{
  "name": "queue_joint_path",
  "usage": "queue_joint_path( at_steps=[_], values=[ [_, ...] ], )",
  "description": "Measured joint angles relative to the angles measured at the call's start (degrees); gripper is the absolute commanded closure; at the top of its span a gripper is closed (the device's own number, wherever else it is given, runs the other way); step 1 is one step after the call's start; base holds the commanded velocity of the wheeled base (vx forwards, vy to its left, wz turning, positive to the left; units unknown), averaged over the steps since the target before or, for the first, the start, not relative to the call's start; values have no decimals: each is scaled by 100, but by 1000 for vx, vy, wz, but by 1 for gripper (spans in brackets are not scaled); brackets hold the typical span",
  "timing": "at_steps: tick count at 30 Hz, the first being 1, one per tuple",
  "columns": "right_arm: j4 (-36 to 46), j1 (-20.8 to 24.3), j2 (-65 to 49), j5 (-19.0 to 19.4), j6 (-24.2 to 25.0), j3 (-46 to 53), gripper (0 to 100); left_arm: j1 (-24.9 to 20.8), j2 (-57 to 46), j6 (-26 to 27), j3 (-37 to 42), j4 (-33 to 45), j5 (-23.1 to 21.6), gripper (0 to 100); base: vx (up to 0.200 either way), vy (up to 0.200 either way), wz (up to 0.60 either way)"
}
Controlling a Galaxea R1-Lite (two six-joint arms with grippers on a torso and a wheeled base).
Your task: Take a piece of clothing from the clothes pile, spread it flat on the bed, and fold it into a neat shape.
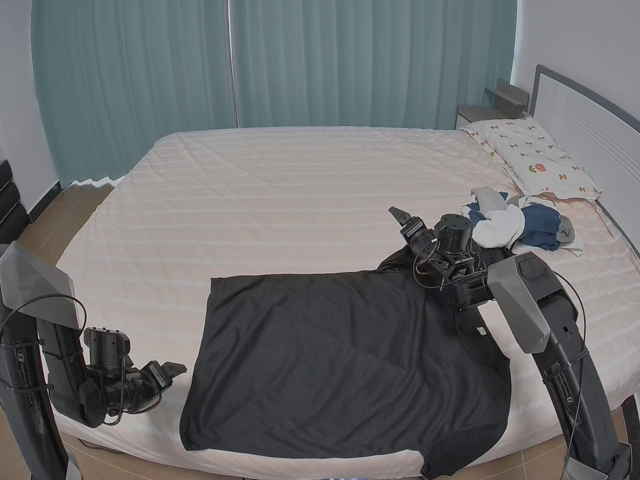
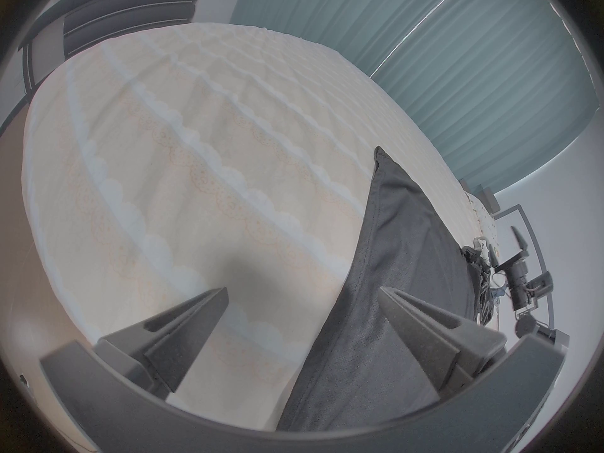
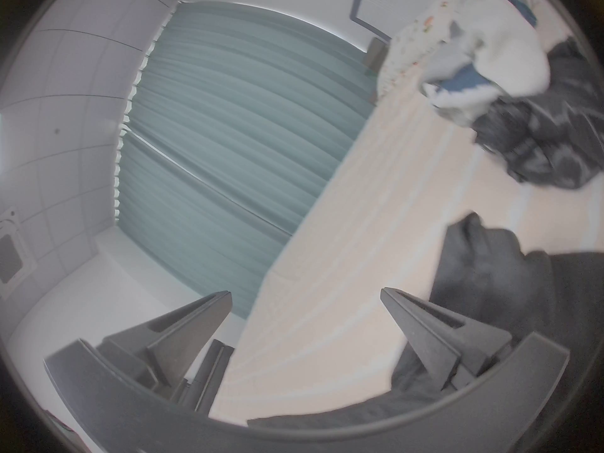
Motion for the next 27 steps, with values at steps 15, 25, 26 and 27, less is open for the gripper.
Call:
queue_joint_path(
  at_steps=[15, 25, 26, 27],
  values=[
    [172, -91, -256, -140, -644, 332, 0, -2, 6, 0, 15, -9, 0, 0, 0, 0, 0],
    [-349, -290, -1176, -156, -1035, 2749, 0, -80, -18, -9, 80, -15, -33, 0, 0, 0, 0],
    [-441, -317, -1301, -156, -1059, 3051, 0, -96, -22, -11, 94, -15, -35, 0, -200, 0, 0],
    [-532, -340, -1413, -156, -1079, 3306, 0, -107, -27, -12, 108, -15, -40, 0, -200, 0, 0]
  ],
)
